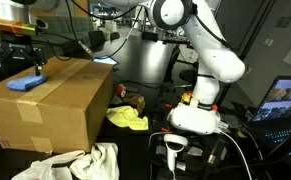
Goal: Take all the object from the box and put them on the table and put the objects from the table to the top of the box
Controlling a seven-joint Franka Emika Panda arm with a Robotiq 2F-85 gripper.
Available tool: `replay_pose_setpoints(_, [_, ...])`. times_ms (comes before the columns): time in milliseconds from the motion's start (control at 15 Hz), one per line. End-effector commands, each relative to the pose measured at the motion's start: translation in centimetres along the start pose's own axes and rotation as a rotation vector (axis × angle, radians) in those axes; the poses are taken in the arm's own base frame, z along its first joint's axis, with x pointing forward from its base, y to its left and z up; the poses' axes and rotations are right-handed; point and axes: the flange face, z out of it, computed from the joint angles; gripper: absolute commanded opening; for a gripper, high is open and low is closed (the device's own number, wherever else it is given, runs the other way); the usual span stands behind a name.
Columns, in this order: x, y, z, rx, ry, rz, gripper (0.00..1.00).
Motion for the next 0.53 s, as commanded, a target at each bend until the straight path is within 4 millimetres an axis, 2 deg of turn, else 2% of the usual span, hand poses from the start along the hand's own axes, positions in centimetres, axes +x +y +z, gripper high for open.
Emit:
replay_pose_setpoints(0, [-1.3, -0.2, -1.2, -0.023, 0.007, 0.064, 1.00])
replay_pose_setpoints(467, [-0.2, -0.4, 0.7, -0.023, 0.001, 0.210, 1.00])
